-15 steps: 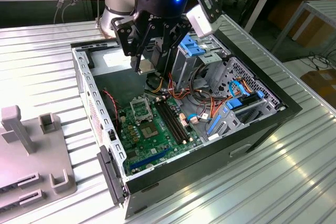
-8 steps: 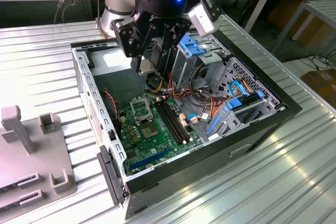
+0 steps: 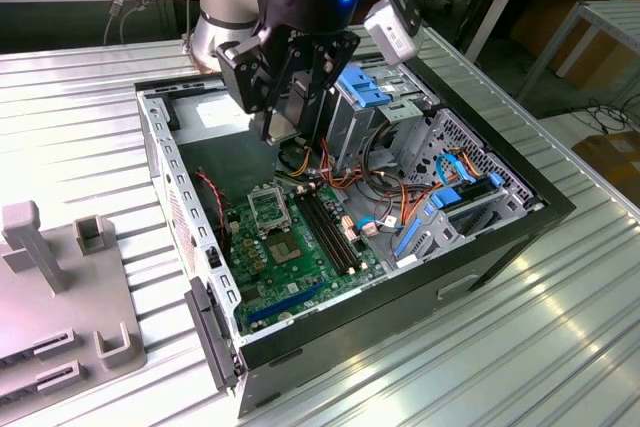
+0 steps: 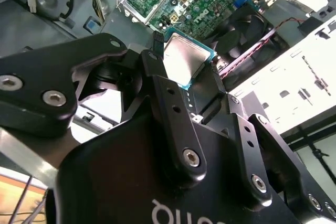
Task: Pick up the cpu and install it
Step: 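Place the cpu into insertion slot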
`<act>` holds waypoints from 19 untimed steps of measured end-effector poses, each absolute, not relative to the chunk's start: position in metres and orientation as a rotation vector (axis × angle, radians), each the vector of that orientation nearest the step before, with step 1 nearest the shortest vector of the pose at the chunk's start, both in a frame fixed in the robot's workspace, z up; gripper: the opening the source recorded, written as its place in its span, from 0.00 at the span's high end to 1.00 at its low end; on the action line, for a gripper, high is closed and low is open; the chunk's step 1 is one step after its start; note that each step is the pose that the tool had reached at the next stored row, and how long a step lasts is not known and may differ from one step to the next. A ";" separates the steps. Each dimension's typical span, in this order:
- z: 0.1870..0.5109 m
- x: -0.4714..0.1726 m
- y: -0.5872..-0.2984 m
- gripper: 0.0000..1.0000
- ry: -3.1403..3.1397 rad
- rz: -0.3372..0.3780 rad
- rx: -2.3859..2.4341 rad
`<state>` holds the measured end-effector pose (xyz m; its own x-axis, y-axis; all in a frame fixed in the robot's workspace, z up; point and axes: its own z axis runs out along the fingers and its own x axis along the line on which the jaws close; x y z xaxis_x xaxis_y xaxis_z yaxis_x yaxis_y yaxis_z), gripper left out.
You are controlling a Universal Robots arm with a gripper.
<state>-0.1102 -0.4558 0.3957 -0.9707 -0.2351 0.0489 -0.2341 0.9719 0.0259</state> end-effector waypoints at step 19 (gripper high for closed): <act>0.396 -0.110 -0.456 0.53 -3.047 -0.027 0.509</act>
